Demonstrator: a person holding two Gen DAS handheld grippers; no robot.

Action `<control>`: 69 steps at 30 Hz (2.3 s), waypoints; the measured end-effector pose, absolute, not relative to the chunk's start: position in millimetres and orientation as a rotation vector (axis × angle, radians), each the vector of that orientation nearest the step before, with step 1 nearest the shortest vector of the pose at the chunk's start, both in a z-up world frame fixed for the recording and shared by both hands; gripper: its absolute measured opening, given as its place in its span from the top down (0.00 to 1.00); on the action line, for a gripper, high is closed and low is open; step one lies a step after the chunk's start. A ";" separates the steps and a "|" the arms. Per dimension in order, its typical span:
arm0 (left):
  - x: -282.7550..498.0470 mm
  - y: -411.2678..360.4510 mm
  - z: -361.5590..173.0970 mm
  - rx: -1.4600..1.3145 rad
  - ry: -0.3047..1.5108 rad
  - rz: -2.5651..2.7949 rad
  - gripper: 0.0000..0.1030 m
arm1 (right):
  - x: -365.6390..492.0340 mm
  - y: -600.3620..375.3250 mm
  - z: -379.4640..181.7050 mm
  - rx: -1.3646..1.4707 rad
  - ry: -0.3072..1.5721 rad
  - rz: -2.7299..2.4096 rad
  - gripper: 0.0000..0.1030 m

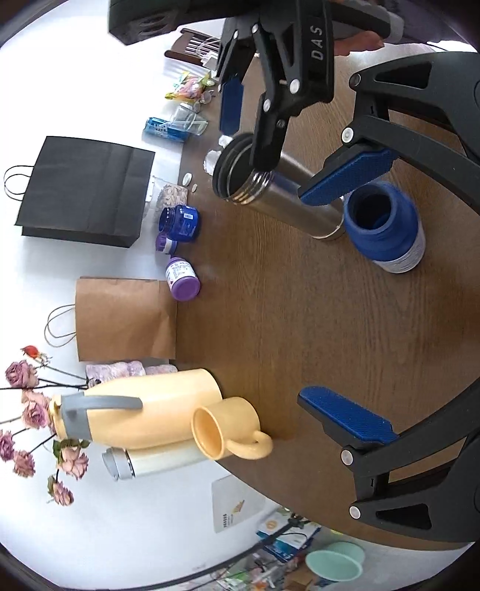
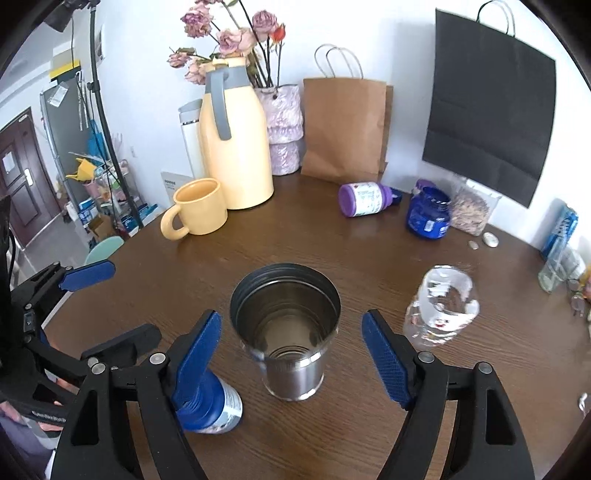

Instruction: Flip cup upright

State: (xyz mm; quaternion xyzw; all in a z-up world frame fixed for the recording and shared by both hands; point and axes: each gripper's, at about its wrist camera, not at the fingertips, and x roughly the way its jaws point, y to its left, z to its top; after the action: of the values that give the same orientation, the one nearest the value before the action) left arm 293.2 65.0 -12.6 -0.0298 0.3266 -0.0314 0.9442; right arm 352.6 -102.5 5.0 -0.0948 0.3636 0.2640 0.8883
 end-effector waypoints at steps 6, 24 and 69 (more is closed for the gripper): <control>251.9 54.2 2.9 -0.050 0.624 -0.057 0.00 | 313.1 -126.2 20.2 -0.178 0.748 0.474 0.20; 71.3 9.7 25.2 -0.057 0.521 0.001 0.00 | 110.3 -194.9 47.1 -0.090 0.629 0.348 0.20; -3.5 12.9 -5.8 0.006 0.501 0.095 0.00 | 27.4 -216.5 11.5 0.015 0.574 0.247 0.20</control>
State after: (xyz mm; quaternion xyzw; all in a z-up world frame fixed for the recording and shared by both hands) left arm -3.5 12.9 -5.8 0.0028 0.2476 0.0470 0.9677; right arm 27.4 -216.5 11.5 0.0076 0.2825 0.1215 0.9515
